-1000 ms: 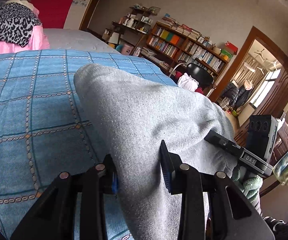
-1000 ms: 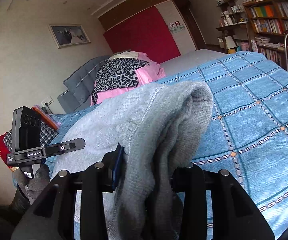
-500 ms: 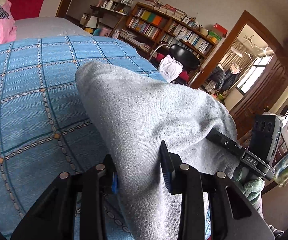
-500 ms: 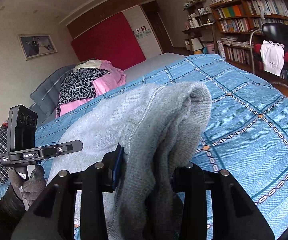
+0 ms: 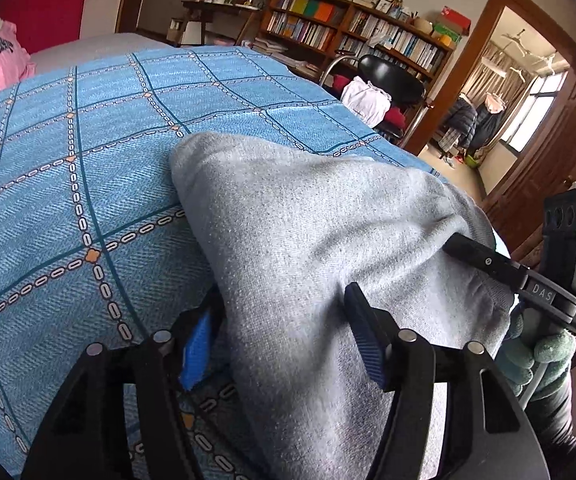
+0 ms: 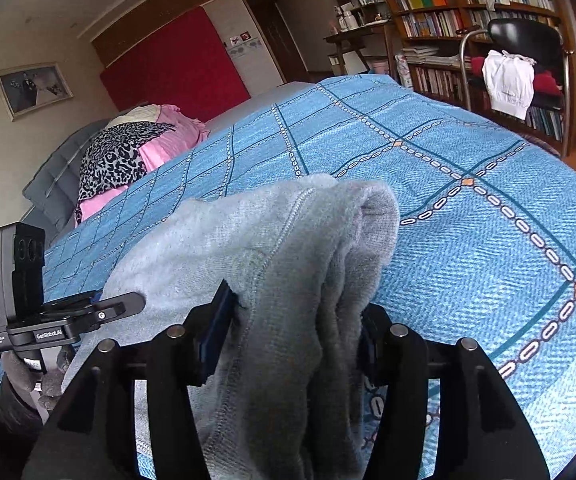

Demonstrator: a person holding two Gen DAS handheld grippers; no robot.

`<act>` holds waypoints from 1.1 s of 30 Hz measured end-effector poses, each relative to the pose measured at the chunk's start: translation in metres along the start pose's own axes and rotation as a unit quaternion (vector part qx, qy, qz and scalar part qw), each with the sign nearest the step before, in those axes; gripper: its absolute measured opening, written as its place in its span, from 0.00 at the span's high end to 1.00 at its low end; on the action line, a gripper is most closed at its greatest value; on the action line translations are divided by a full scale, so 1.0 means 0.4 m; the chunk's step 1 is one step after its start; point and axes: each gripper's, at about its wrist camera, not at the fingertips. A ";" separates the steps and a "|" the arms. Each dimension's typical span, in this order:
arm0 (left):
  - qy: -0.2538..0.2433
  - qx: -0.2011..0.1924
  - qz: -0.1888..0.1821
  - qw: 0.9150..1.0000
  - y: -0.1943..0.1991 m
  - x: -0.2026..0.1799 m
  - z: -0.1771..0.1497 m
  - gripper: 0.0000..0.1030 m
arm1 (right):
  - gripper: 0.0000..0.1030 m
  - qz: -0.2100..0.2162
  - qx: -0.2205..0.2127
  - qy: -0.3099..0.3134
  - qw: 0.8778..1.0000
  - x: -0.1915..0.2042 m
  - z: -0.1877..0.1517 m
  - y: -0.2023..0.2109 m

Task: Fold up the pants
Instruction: 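Lift both open tools away from the folded sweatpants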

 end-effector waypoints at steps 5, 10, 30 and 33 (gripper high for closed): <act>-0.044 -0.018 0.033 0.998 0.043 -0.059 -0.041 0.36 | 0.36 -0.125 -0.070 0.062 0.988 0.051 -0.012 0.082; -0.105 -0.024 0.057 0.993 0.061 -0.130 -0.097 0.33 | 0.36 -0.139 -0.120 0.096 0.978 0.105 -0.004 0.130; -0.136 -0.025 0.081 0.987 0.025 -0.144 -0.175 0.24 | 0.36 -0.120 -0.073 0.117 0.983 0.169 -0.052 0.044; -0.128 -0.027 0.077 0.988 0.036 -0.142 -0.182 0.23 | 0.36 -0.129 -0.096 0.108 0.981 0.172 -0.095 0.121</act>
Point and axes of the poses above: each gripper's, at about its wrist camera, not at the fingertips, and y roughly against the way its jaws point, x to its left, z to its top, and after that the axes turned 12 degrees about -z, right-handed
